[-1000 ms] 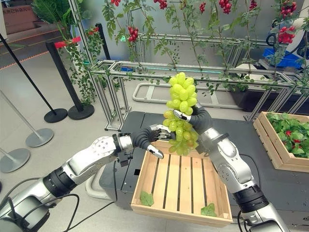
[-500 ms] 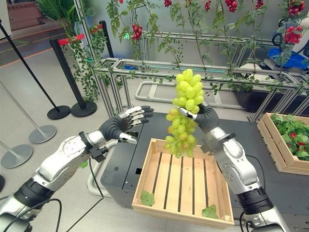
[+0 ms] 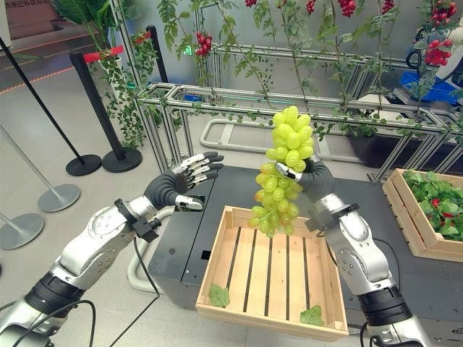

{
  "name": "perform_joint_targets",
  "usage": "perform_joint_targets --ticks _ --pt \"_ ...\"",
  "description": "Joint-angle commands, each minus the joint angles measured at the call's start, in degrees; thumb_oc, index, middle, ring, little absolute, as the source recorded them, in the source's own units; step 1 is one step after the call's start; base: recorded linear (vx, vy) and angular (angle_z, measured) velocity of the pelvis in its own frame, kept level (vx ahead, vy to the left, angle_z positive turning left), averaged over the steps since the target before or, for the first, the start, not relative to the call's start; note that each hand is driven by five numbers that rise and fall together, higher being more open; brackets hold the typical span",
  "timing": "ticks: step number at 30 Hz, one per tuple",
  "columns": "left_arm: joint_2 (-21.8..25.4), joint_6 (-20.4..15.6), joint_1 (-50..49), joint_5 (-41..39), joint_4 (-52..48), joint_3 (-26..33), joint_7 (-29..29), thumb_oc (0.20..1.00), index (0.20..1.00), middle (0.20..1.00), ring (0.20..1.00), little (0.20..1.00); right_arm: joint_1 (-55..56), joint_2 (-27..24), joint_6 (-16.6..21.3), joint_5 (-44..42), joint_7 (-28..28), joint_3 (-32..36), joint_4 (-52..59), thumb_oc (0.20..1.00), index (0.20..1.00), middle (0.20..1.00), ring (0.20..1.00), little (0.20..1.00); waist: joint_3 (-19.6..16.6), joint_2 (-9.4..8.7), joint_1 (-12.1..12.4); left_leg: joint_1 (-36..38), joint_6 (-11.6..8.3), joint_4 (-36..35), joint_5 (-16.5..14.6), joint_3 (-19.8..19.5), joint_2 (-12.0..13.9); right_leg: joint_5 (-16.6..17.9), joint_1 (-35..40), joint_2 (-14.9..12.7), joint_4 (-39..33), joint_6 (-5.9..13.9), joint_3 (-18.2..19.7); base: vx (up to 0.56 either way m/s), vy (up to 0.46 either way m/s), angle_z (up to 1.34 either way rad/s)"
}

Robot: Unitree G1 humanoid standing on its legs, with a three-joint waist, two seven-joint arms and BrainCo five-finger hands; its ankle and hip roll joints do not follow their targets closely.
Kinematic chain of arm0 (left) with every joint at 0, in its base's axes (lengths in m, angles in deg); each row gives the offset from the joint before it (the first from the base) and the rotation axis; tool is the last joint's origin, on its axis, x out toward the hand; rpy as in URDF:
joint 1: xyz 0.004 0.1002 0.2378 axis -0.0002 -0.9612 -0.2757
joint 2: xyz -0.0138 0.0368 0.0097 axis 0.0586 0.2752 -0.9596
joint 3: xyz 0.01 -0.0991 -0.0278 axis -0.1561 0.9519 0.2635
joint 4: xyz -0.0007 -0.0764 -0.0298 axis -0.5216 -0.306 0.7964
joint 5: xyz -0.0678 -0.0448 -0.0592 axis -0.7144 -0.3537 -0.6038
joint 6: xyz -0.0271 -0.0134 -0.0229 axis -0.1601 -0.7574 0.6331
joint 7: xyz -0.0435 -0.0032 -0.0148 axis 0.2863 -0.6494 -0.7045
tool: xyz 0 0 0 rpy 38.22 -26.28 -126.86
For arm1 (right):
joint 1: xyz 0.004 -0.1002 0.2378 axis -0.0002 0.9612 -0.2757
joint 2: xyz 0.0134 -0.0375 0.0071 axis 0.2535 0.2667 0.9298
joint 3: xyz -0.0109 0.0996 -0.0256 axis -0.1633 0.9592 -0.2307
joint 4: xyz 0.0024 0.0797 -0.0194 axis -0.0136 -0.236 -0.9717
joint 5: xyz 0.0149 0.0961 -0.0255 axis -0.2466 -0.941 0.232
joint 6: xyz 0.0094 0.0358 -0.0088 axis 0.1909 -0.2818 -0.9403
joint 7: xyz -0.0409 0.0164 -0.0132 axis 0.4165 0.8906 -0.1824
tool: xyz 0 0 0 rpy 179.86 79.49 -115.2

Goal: Pick up the fruits from the basket on one side to the basket on the other side

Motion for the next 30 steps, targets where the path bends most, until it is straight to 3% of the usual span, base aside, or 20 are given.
perform_joint_targets --ticks 1,12,22,30 --pt "-1.9 -2.6 7.7 5.2 4.9 -3.1 -1.1 1.0 1.0 1.0 1.0 1.0 -3.5 1.5 3.9 -0.1 0.7 1.6 4.8 0.2 0.2 0.2 0.2 0.2 -2.6 -2.3 0.3 0.0 1.57 1.2 -4.2 0.4 -1.5 -6.2 0.7 -5.1 6.1 7.84 -1.2 0.0 0.0 0.0" --pt "-12.4 -0.9 13.2 12.1 13.5 -10.5 -1.3 1.0 1.0 1.0 1.0 1.0 -6.5 3.5 3.8 -0.7 0.8 -2.1 5.3 0.2 0.2 0.2 0.2 0.2 -2.6 -2.66 -0.5 0.0 1.71 1.4 -4.4 0.5 -1.5 -6.3 0.8 -5.2 6.2 7.89 -1.1 0.0 0.0 0.0" --pt "-17.7 0.4 14.4 11.6 17.7 -13.4 -1.8 1.0 1.0 1.0 1.0 1.0 -8.4 5.4 3.7 -2.4 1.1 -5.4 6.1 0.2 0.2 0.2 0.2 0.2 -2.5 -2.7 -0.8 -0.1 1.87 1.6 -4.5 0.5 -1.5 -6.2 0.6 -5.1 6.3 7.81 -0.7 0.0 0.0 0.0" --pt "-19.1 0.6 15.0 11.6 18.8 -14.1 -2.3 1.0 1.0 1.0 1.0 1.0 -8.4 5.8 3.5 -2.2 1.0 -7.3 6.4 0.2 0.2 0.2 0.2 0.2 -2.2 -2.82 -0.9 -0.3 1.92 1.7 -4.5 0.5 -1.5 -6.1 0.3 -5.1 6.4 7.75 -0.6 0.0 0.0 0.0"
